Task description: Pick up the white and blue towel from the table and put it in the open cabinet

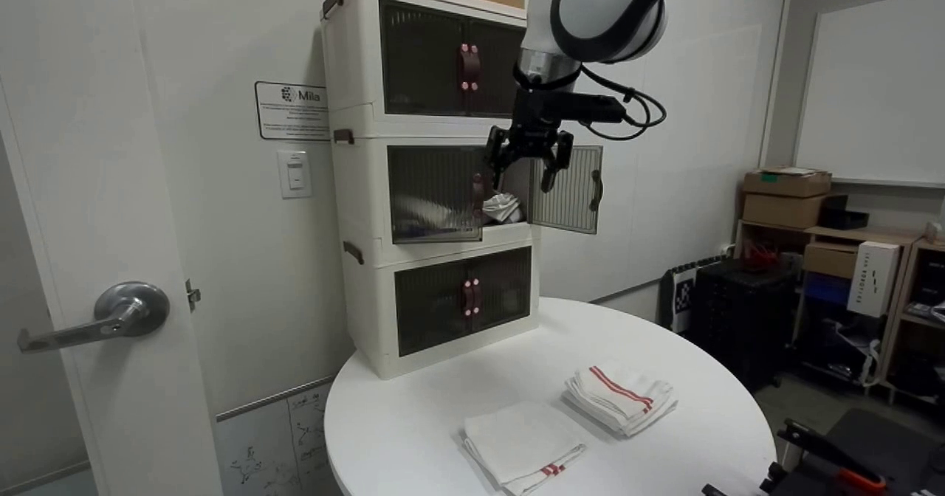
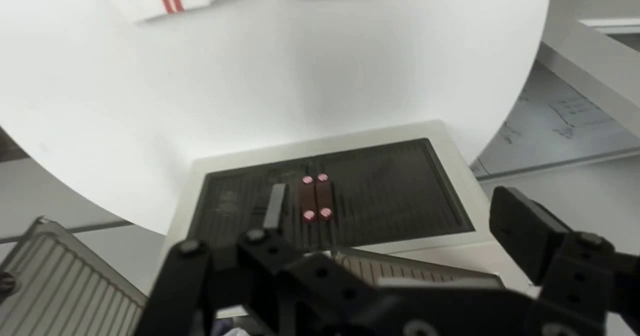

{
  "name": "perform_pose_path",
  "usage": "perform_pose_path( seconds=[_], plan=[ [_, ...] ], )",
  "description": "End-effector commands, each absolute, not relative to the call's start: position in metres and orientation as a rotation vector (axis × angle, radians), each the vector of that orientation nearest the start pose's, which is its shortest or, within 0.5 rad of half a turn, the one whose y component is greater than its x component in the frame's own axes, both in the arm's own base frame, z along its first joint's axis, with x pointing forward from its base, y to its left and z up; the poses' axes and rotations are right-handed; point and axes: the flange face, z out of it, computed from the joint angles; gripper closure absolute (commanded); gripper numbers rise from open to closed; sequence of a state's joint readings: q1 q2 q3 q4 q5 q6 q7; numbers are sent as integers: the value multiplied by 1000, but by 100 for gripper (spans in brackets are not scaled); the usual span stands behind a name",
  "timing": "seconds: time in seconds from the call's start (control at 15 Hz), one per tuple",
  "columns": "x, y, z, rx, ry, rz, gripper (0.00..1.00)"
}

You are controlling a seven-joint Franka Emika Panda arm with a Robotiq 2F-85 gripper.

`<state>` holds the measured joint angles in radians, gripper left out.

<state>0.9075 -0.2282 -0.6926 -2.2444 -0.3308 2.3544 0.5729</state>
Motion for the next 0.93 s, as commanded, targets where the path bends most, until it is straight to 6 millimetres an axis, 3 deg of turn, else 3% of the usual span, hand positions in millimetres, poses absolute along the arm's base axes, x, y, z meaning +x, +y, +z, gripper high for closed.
perform_pose_path(
  seconds=[0.0,0.4,0.53,0.67,0.87],
  plan=[
    [496,85,487,-3222,316,-275,0],
    [445,75,531,-3282,20,260,0],
    [430,72,536,-3340,-125,373,0],
    [419,72,538,-3408,-295,337,0],
    [418,76,530,-3461,-477,102,0]
  ],
)
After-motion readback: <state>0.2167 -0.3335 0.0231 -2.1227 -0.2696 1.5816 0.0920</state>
